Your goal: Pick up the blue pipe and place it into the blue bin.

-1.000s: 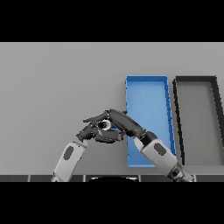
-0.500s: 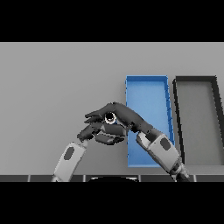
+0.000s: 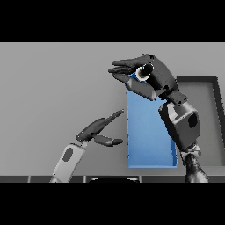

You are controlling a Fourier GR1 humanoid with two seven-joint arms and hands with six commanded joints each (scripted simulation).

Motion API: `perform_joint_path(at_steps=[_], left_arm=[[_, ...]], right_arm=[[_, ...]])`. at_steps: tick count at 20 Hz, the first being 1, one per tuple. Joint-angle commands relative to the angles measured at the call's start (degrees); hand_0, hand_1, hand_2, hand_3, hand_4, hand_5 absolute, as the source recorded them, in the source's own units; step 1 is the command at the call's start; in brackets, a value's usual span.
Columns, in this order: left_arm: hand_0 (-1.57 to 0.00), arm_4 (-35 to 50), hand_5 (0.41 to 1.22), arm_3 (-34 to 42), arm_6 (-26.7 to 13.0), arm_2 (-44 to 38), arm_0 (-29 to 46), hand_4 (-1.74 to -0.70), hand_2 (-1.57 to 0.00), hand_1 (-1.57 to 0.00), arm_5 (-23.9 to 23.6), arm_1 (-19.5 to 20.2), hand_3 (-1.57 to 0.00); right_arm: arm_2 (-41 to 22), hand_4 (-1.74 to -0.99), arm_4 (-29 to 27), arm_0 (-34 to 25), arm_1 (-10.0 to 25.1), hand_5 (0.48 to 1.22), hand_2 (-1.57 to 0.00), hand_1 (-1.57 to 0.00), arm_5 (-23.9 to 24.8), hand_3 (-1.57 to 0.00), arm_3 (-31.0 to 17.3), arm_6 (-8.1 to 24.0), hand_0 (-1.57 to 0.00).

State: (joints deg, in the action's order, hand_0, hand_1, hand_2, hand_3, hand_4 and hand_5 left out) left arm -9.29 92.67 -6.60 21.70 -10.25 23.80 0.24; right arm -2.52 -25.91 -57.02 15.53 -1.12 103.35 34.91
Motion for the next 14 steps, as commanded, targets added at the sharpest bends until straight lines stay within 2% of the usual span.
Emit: perform_joint_path(at_steps=[1, 2, 4, 7, 12, 14], left_arm=[[0.00, 0.0, 0.425, -0.6, -0.5, 0.0, -0.3, -0.89, 0.00, 0.00, 0.0, -0.5, 0.00], [0.00, 0.0, 0.421, -0.4, -1.2, 0.1, -0.6, -0.89, 0.00, 0.00, -0.2, -0.8, 0.00], [0.00, -0.8, 0.412, -0.6, 0.7, 0.5, 0.4, -0.89, 0.00, 0.00, -0.6, -0.6, 0.00], [0.00, -1.1, 0.413, -0.9, 1.4, 0.1, -0.4, -0.87, 0.00, 0.00, -0.5, 0.2, 0.00], [0.00, -0.7, 0.420, -0.7, 1.1, -0.1, -0.5, -0.87, 0.00, 0.00, -0.3, 0.4, 0.00], [0.00, -0.6, 0.422, -1.1, 0.8, -0.1, -0.4, -0.87, 0.00, 0.00, -0.4, 0.1, 0.00]], right_arm=[[1.6, -1.741, 0.3, -0.1, 1.2, 1.221, -1.57, -1.57, 0.1, -1.57, -2.1, 0.0, -1.57], [3.1, -1.741, 0.7, -0.2, 2.1, 1.221, -1.57, -1.57, -0.2, -1.57, -4.2, -0.1, -1.57], [5.2, -1.741, 1.4, 1.9, 4.6, 1.221, -1.57, -1.57, -1.1, -1.57, -5.1, 0.0, -1.57], [8.2, -1.741, 3.3, 7.5, 6.9, 1.221, -1.57, -1.57, -2.3, -1.57, -7.2, 0.0, -1.57], [8.4, -1.741, 3.3, 21.1, 7.9, 1.221, -1.57, -1.57, -0.5, -1.57, -2.9, 0.0, -1.57], [7.7, -1.741, 2.6, 26.7, 9.5, 1.221, -1.57, -1.57, 0.8, -1.57, -1.0, 0.0, -1.57]])
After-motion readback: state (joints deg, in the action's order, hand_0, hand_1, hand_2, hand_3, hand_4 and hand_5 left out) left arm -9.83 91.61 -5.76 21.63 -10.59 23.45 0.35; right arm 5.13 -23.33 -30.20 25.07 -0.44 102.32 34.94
